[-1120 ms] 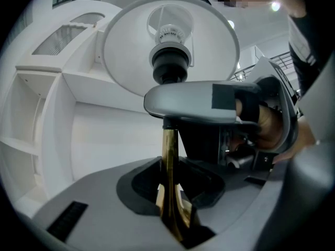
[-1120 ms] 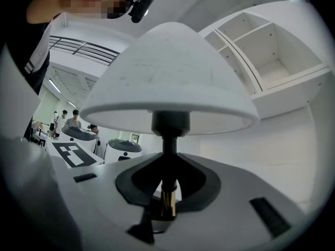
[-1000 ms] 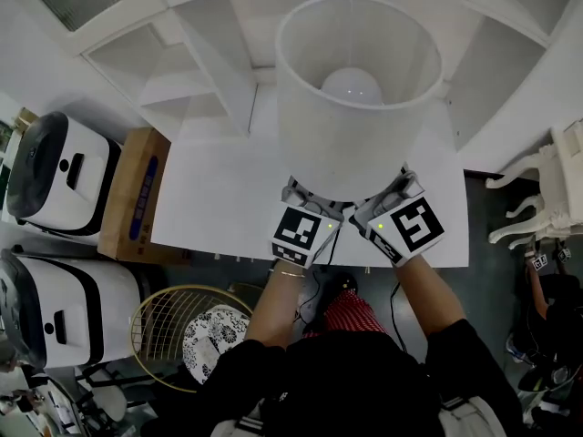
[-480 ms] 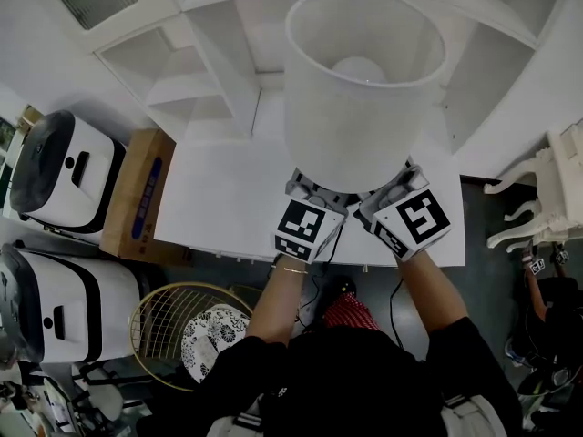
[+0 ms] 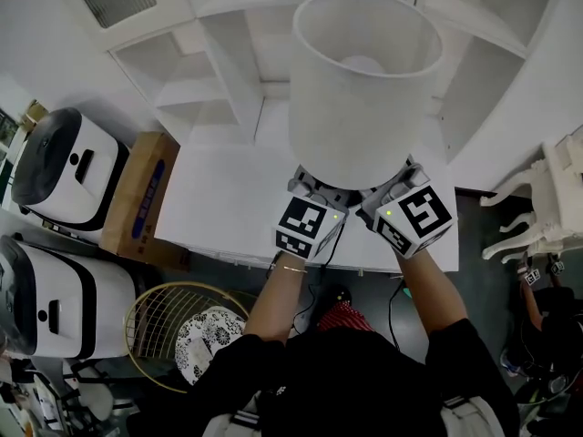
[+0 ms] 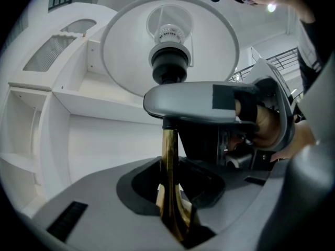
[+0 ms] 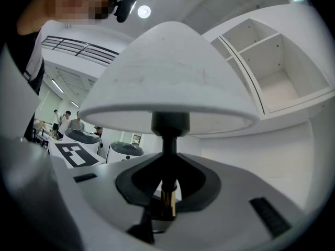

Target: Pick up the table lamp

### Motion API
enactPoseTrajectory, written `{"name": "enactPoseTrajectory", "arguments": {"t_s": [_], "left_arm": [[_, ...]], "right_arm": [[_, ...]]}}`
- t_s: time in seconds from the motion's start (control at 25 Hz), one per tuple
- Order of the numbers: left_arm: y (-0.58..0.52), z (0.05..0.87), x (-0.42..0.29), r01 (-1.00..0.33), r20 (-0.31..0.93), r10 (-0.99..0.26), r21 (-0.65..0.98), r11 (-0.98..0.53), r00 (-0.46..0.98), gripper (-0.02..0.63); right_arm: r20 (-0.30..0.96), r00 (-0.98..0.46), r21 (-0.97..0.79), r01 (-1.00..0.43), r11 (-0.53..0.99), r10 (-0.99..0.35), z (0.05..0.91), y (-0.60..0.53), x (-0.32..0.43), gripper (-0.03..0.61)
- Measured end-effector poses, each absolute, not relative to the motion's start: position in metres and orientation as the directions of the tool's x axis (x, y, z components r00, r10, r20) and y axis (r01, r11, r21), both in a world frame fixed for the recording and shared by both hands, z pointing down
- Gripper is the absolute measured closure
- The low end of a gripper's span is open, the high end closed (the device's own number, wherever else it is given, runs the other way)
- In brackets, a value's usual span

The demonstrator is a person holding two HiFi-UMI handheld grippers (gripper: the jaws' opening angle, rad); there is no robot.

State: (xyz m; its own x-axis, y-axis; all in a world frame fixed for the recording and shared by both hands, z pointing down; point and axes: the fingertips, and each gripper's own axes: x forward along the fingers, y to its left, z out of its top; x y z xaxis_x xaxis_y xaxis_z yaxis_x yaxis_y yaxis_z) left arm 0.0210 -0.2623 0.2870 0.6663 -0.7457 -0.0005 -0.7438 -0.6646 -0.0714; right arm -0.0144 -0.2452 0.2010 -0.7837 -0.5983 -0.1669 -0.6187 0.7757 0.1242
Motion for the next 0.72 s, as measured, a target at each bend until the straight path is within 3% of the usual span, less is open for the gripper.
{"name": "enactPoseTrajectory", "arguments": {"t_s": [0.72], "left_arm": [[-0.245, 0.278, 0.032, -0.74, -0.007, -0.74, -0.053, -0.671, 0.672, 0.518]], "right_arm": [[-0.152, -0.78, 0.127, -0.625, 0.77, -0.608, 0.195, -0.229, -0.005, 0.506]]}}
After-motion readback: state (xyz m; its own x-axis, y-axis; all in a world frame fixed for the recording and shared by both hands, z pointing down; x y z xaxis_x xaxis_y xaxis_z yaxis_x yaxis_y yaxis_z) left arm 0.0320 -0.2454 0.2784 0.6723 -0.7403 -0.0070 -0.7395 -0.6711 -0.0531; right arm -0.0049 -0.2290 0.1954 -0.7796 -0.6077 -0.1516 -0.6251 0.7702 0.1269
